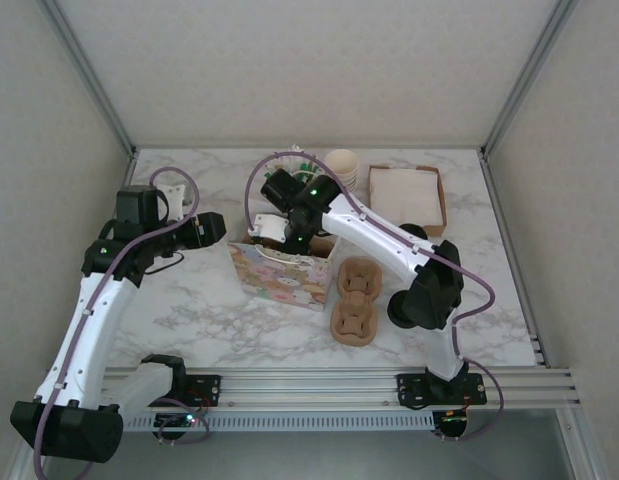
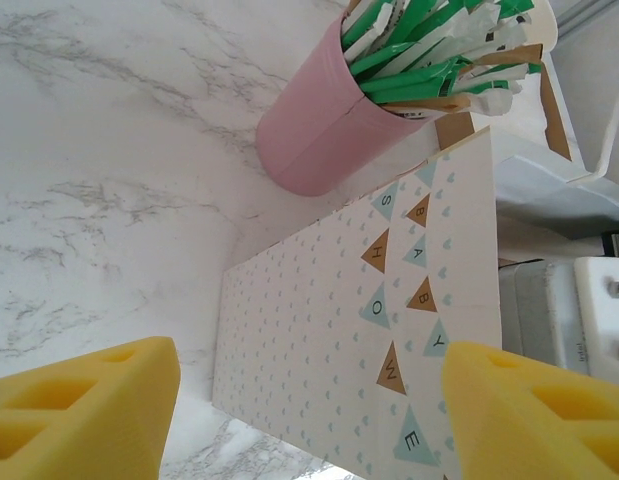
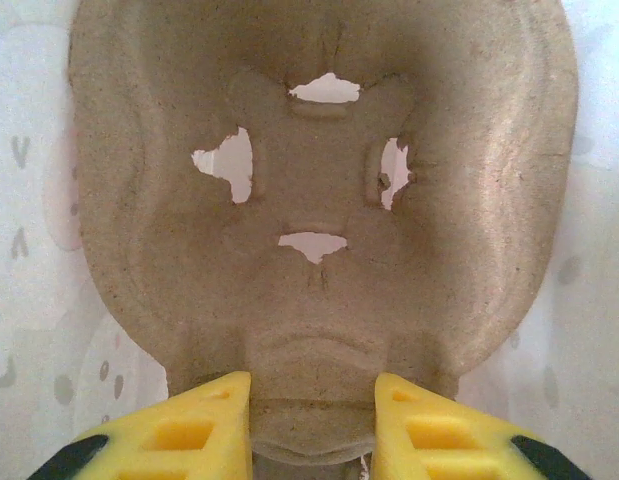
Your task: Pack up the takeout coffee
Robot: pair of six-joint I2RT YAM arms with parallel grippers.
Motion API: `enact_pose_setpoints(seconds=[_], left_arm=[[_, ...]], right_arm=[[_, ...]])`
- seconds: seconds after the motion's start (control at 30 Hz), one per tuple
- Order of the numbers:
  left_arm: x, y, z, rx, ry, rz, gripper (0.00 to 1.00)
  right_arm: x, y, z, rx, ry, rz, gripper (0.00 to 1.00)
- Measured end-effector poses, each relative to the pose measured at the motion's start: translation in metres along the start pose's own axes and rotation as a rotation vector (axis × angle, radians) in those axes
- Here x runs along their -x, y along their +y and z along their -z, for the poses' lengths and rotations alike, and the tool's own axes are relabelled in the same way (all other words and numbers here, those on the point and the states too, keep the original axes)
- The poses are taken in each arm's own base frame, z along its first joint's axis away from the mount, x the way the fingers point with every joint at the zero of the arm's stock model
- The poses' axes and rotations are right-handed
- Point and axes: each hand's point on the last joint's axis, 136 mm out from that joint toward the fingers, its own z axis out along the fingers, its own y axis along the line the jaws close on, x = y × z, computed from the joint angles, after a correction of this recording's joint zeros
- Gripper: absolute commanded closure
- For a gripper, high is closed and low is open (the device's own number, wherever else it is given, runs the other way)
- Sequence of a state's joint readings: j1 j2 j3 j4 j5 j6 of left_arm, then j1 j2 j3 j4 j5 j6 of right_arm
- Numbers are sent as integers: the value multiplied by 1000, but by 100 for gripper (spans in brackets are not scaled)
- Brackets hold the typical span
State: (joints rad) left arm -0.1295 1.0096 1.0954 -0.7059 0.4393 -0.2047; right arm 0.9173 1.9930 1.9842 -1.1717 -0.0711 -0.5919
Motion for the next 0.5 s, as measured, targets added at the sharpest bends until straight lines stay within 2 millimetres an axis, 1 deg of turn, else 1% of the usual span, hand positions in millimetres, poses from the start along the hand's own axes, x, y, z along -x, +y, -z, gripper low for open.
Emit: enact_pose_setpoints(seconds=[0.2,0.5], left_arm=[[1,1,-2,-2,-7,-3,30],[-1,3,-7,-1,-3,-1,29]], right_arm=[[-3,0,-12,16,27,-3,69],[-14,0,-39,35,110,-5,69]])
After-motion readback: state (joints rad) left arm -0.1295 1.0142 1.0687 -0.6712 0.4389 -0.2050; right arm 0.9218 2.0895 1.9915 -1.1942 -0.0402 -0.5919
